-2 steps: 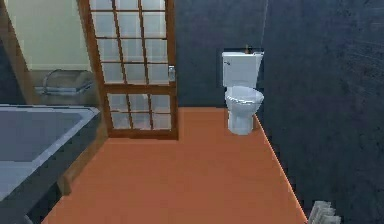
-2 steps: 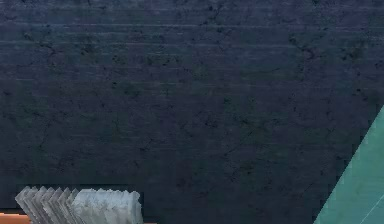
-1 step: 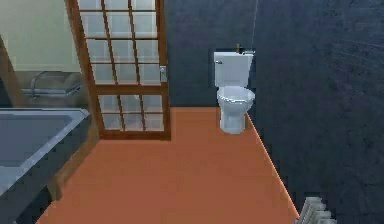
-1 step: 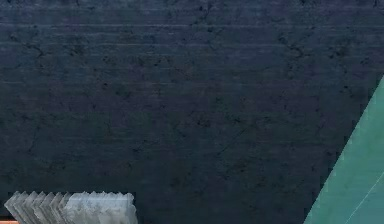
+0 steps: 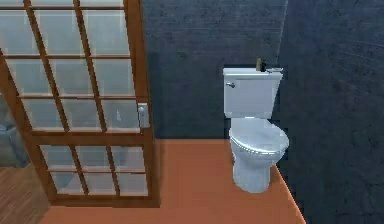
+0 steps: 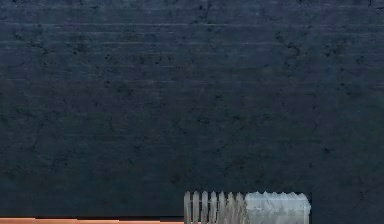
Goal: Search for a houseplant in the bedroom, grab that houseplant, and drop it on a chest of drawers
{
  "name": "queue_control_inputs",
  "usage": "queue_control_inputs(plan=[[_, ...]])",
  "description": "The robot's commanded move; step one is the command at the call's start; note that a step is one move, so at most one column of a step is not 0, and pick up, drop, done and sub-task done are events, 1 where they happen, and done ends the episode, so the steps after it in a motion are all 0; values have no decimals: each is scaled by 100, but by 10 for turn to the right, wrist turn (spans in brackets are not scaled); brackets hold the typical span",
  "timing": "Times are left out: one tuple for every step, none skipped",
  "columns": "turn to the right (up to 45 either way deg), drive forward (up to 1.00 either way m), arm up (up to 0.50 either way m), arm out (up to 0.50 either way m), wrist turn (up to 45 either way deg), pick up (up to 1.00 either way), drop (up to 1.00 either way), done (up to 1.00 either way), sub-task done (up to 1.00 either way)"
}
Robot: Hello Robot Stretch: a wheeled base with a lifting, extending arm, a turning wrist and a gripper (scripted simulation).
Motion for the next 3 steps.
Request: queue_control_inputs(plan=[[330,0,0,0,0,0,0,0,0],[0,5,0,0,0,0,0,0,0],[-450,0,0,0,0,0,0,0,0]])
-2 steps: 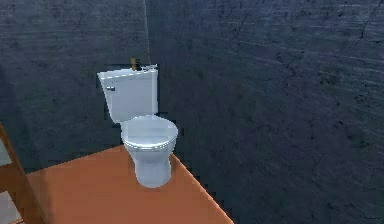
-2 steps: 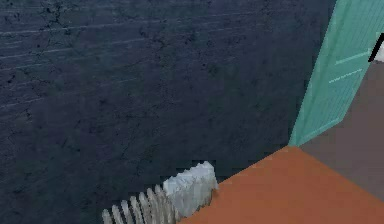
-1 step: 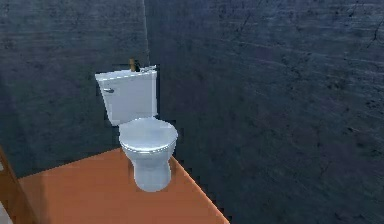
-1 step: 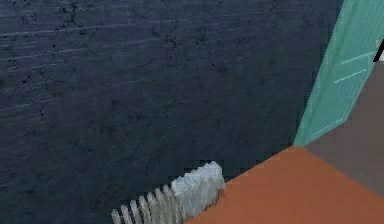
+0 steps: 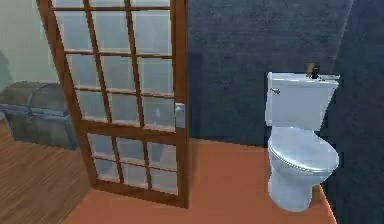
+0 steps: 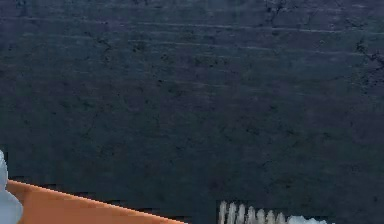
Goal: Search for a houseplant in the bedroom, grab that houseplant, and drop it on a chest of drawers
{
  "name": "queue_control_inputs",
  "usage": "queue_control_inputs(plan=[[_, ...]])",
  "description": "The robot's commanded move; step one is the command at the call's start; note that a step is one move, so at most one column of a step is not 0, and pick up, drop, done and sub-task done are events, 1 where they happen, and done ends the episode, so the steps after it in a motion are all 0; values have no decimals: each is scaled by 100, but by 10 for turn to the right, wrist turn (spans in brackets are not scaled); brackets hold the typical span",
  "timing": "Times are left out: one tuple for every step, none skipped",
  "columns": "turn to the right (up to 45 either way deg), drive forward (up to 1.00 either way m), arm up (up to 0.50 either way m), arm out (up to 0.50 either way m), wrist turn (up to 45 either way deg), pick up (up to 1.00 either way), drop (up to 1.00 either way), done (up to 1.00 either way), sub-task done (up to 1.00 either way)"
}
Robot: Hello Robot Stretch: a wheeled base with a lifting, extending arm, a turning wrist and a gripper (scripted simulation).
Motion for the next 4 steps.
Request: queue_control_inputs(plan=[[-420,0,0,0,0,0,0,0,0],[0,35,0,0,0,0,0,0,0],[-60,0,0,0,0,0,0,0,0],[0,85,0,0,0,0,0,0,0]])
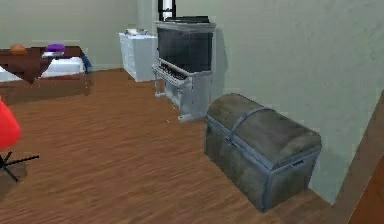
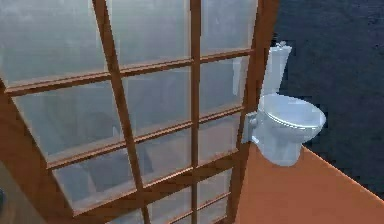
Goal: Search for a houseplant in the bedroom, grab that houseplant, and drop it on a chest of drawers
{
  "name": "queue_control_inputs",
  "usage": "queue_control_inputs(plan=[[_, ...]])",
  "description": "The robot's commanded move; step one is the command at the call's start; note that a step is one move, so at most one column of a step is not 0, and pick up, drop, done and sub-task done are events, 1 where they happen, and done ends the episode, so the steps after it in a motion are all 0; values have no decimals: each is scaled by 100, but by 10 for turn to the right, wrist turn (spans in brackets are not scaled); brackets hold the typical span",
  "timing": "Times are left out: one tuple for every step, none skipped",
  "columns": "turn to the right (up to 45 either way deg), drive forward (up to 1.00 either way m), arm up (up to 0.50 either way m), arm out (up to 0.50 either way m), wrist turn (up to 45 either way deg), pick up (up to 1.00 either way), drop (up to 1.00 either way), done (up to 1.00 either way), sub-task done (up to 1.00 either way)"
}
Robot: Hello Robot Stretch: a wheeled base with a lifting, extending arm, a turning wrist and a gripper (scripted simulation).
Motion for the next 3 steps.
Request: queue_control_inputs(plan=[[-450,0,0,0,0,0,0,0,0],[0,60,0,0,0,0,0,0,0],[-330,0,0,0,0,0,0,0,0]])
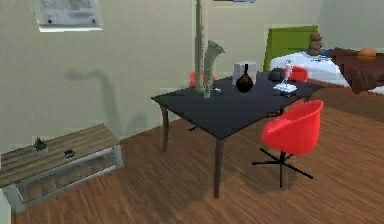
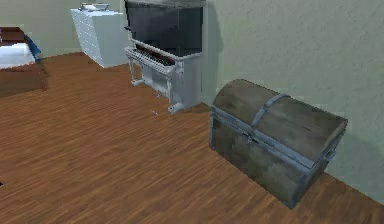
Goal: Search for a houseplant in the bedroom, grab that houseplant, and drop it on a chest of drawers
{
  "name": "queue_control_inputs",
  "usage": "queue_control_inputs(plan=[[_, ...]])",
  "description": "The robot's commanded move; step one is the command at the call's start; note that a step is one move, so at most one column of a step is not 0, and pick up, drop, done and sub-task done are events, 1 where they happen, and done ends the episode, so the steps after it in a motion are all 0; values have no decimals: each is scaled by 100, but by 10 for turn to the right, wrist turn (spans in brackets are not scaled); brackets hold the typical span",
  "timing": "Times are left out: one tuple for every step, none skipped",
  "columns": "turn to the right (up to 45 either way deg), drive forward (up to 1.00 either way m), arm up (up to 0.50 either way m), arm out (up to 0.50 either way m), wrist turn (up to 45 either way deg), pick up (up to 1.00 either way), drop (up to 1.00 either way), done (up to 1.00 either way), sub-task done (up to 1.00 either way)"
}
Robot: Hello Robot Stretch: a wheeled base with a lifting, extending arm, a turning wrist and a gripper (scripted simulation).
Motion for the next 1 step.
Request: queue_control_inputs(plan=[[-30,0,0,0,0,0,0,0,0]])
